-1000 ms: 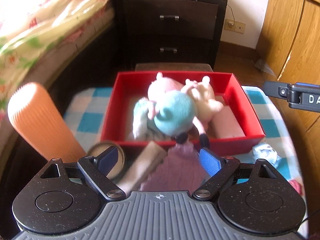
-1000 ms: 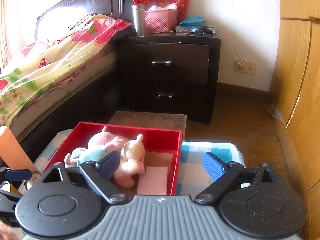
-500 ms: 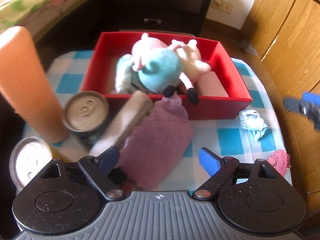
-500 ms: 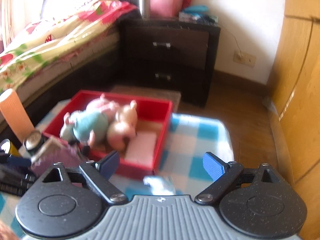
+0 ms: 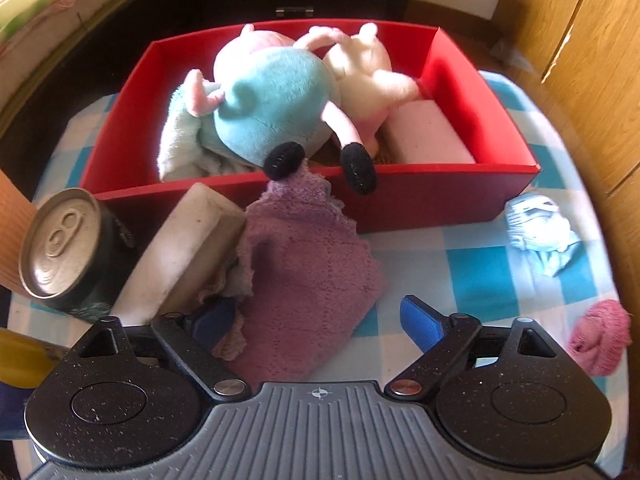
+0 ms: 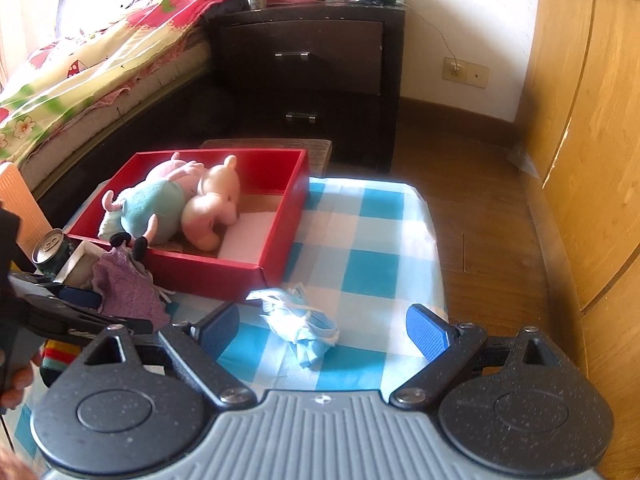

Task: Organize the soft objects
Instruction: 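Move the left tool back to the table and grasp the purple knit cloth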

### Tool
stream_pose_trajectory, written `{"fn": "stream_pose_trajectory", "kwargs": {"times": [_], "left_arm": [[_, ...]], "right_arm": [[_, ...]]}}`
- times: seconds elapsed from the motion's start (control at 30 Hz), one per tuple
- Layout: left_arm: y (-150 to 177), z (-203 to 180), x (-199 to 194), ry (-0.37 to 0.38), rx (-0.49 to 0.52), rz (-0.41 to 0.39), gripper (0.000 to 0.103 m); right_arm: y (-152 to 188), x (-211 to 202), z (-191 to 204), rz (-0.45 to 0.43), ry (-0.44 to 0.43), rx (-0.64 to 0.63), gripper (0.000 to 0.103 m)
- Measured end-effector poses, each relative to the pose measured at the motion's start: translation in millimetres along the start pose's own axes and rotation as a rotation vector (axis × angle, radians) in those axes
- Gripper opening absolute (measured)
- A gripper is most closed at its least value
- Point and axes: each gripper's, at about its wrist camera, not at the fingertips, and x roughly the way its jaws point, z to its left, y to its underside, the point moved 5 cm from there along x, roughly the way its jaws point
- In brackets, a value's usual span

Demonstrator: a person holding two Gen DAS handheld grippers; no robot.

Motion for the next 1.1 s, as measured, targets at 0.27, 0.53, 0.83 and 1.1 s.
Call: {"fn": "stream_pose_trajectory", "kwargs": {"times": [0.27,0.53,0.83,1.1], "left_arm": [[34,-36,-6,0.145,0.075,0.115,0.067],[23,-8,-46,0.31,-0.097,0.054,0.079],[43,-41,-6,0.039,0.167,0.106,0.081],[48,-31,-5,0.03,0.131,0.099,0.08]], "right_arm": [[0,0,-8,0.009,-0.014,0.015,0.07],[0,-3,-10,0.007,-0.025,0.032,0.07],[5,7,-13,0.036,-0.011,0.027,0.07],[28,29,-18,0.143,-0.002,-0.008,0.07]]}}
